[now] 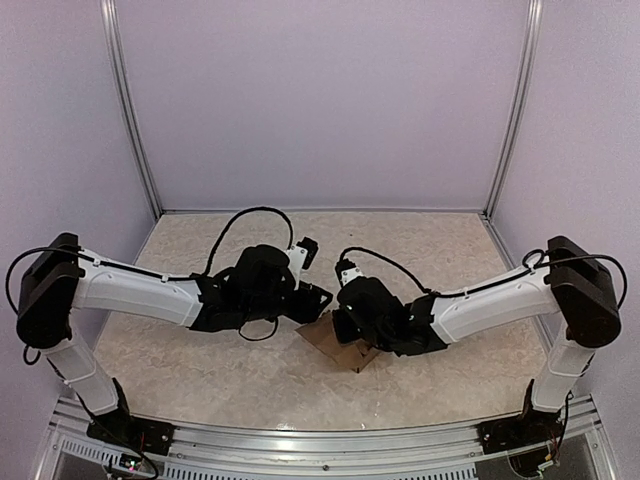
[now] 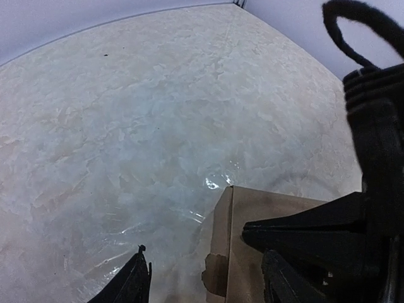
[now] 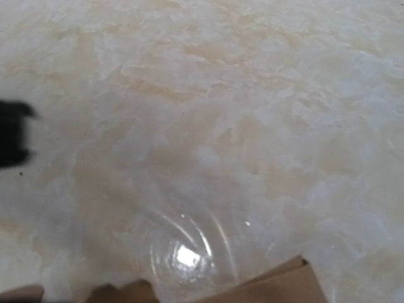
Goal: Fold the paper box
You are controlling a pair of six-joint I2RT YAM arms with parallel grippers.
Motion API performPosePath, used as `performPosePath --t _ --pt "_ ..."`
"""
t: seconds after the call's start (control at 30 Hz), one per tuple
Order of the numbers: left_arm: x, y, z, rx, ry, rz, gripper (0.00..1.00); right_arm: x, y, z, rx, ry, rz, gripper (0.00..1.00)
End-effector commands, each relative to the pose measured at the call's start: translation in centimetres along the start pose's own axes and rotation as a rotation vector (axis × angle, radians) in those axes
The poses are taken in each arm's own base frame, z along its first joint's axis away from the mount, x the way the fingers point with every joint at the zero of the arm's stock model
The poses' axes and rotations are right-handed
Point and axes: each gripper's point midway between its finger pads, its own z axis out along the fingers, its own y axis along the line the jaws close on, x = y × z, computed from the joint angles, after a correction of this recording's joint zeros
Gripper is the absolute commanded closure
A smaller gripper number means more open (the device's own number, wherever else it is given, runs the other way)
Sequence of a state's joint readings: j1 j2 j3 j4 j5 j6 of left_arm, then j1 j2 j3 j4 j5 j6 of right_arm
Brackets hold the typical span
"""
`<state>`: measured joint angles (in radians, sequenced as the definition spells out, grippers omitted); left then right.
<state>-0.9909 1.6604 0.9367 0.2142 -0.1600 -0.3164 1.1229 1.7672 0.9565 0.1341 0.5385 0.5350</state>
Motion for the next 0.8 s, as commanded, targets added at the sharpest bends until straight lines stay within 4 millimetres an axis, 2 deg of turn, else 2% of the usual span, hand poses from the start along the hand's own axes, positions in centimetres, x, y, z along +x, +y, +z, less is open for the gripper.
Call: performPosePath --t 0.0,0.13,0.27,0.47,0.6,0.77 --pt "0.6 -1.4 1.5 0.092 0.05 -0.019 0.42 2.1 -1.4 -1.2 0.025 0.08 -0.089 1.0" --pt "2.0 -1.5 2.4 0.1 0.098 -0.023 0.41 0.2 -1.4 -2.5 0.004 0.047 -0.072 1.0" --pt "2.2 -1.5 2.5 0.108 0.109 -0.036 0.4 -0.9 -1.7 -4.4 -0.025 0.034 -0.051 1.0" --pt "2.6 -2.0 2.6 0.141 0.148 -0.05 0.39 -1.5 -3.1 -7.7 -0.067 0.045 0.015 0.73" --pt "3.2 -2.1 2.5 0.152 0.179 -0.069 0.38 -0.4 -3.9 -9.2 -0.118 0.115 0.084 0.59" --pt "4.4 -2.1 2.5 0.163 0.228 -0.095 0.38 2.1 -5.9 -9.7 -0.115 0.277 0.231 0.54"
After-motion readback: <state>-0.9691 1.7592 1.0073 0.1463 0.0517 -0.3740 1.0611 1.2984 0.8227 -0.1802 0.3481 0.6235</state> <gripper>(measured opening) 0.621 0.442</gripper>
